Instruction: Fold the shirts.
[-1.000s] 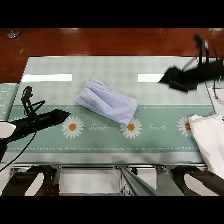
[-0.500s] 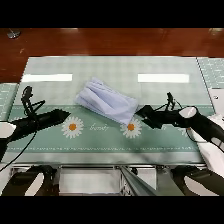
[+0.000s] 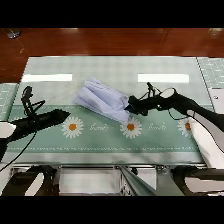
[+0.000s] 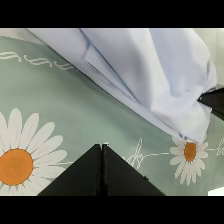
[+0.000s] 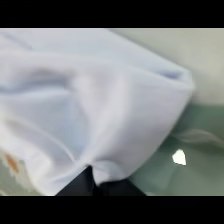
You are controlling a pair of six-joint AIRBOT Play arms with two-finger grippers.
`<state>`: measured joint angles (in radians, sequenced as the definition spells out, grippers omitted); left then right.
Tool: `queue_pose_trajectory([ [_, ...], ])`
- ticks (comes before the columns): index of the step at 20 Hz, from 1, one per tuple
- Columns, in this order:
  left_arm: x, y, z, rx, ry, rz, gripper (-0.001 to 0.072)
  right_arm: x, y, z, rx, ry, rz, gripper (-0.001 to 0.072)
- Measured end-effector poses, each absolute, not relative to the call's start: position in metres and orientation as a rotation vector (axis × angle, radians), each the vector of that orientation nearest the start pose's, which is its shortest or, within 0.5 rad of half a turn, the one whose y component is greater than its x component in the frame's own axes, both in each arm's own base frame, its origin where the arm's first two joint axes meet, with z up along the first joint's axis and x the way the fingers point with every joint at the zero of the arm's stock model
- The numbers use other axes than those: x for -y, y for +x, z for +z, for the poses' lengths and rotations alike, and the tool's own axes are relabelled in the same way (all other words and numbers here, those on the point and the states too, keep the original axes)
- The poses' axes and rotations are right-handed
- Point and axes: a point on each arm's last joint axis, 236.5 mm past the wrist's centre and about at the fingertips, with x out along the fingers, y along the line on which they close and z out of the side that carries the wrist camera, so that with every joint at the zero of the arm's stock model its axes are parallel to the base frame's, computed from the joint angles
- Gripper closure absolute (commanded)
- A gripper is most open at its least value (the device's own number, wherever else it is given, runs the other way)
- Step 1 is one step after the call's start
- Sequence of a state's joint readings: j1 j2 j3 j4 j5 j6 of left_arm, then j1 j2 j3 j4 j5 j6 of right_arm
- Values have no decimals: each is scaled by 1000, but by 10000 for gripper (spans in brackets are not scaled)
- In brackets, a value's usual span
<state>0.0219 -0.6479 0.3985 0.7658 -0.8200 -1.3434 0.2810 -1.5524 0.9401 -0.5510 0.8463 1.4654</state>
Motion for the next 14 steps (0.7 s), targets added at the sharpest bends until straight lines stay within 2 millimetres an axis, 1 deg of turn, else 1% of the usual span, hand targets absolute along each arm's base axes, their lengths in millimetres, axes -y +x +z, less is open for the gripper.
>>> queue_pose_trajectory([
  [1,119,273,5,-955,-612,-326,680,-267,360,-67,-1423,794,469,696],
  [3,119,272,5,-956,-612,-326,680,-278,383,-30,-1364,694,572,696],
  [5,119,273,5,-955,-612,-326,680,-285,405,21,-1291,585,655,695],
  [7,119,273,5,-955,-612,-326,679,-281,422,73,-1217,466,697,696],
  [8,119,273,5,-955,-612,-326,680,-276,431,103,-1168,418,703,695],
  [9,119,273,5,-955,-612,-326,680,-267,437,126,-1135,373,696,695],
  [11,119,273,5,-955,-612,-326,679,-241,446,175,-1065,322,660,696],
  [13,119,273,5,-954,-612,-326,680,-206,447,206,-1031,312,591,696],
  [14,119,273,5,-955,-612,-326,679,-184,446,220,-1014,317,548,695],
])
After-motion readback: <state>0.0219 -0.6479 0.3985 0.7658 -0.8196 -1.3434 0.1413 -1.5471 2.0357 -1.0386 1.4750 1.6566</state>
